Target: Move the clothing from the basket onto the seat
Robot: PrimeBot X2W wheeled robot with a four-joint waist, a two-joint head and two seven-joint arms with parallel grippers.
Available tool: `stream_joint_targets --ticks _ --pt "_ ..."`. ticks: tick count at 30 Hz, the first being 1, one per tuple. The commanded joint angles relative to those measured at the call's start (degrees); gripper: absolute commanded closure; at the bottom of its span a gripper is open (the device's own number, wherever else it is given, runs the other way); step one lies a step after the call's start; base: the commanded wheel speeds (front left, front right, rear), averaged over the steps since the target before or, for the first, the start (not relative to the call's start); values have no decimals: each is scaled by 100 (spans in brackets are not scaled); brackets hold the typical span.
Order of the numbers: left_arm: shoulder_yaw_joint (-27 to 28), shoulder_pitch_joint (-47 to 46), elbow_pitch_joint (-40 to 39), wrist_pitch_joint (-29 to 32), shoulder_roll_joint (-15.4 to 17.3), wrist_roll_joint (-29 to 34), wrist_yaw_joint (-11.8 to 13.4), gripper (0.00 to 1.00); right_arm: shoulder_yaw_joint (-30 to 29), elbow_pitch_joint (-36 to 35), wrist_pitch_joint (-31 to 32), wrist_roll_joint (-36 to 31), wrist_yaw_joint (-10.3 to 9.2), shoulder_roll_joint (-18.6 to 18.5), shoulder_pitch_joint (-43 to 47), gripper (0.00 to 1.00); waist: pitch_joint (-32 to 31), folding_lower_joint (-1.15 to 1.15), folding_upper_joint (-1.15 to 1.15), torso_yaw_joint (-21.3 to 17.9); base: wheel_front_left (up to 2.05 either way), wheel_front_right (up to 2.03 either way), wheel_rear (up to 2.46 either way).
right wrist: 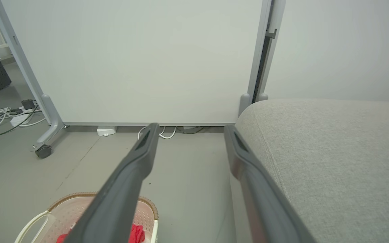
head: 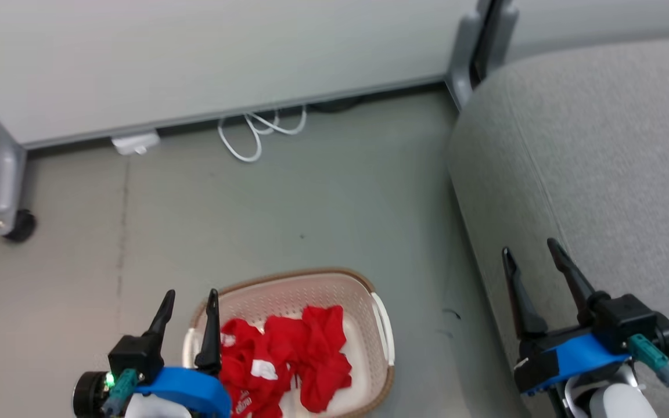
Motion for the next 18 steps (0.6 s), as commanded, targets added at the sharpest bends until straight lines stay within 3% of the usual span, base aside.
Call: stream_joint_targets --ticks 1,11,18 --pt "51 -243 215 -16 56 -14 -28 0 5 -73 -49 38 3 -27 -139 0 528 0 0 -402 0 0 0" --pt "-33 -1304 1830 16 267 -81 -145 0 122 -139 -240 247 3 -23 -541 0 1703 0 0 -913 0 0 0" --pt "-210 -2195 3092 143 287 -79 -188 0 193 -85 -375 318 3 -23 -763 0 2389 0 0 -962 0 0 0"
